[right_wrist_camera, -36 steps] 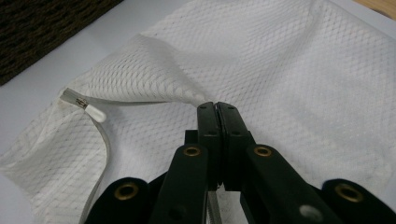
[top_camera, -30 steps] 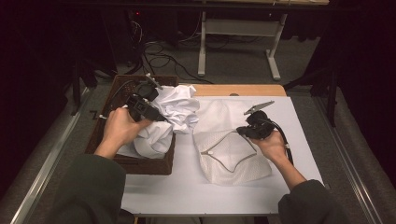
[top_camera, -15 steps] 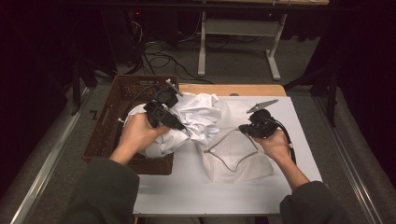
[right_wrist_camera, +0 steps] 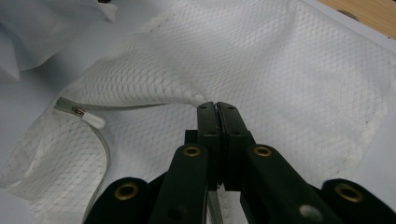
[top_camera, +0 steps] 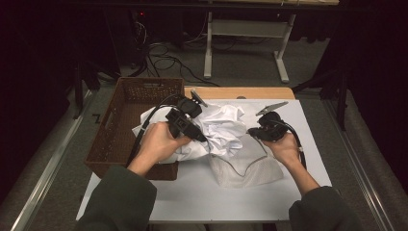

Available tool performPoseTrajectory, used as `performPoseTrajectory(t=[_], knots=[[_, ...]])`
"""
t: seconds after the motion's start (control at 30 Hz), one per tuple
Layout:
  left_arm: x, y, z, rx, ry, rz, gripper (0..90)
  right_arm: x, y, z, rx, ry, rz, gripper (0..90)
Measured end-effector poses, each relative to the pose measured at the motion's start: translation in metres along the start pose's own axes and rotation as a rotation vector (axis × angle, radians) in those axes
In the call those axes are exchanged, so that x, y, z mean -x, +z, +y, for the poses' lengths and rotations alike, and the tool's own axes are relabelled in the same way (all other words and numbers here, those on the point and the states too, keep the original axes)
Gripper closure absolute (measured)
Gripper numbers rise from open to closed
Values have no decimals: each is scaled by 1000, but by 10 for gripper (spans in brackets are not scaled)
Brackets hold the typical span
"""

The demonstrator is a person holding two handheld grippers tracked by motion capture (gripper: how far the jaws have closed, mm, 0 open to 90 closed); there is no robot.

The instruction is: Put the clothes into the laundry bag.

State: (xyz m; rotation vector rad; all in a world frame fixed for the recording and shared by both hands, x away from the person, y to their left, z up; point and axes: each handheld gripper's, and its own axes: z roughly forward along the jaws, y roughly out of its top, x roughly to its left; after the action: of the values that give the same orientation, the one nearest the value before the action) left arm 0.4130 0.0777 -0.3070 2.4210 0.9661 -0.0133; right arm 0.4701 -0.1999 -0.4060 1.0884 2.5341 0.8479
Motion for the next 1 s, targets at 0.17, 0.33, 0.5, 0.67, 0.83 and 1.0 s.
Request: performPoseTrajectory(t=[0.17, 0.33, 0.5, 0.67, 0.83, 1.0], knots=[[10, 6, 8, -32, 20, 39, 735, -2, -3, 0, 4, -8, -10, 900], [18, 7, 12, -39, 41, 33, 735, 2, -9, 0, 15, 7, -14, 900], [17, -6, 18, -12, 39, 22, 735, 7, -9, -2, 27, 17, -10, 900], [25, -25, 27, 26, 57, 25, 735, 8, -11, -1, 38, 23, -11, 900], [35, -41, 35, 74, 72, 1, 735, 6, -13, -2, 41, 18, -11, 900], [49, -48, 43, 95, 97, -18, 734, 5, -15, -1, 56, 25, -17, 900]])
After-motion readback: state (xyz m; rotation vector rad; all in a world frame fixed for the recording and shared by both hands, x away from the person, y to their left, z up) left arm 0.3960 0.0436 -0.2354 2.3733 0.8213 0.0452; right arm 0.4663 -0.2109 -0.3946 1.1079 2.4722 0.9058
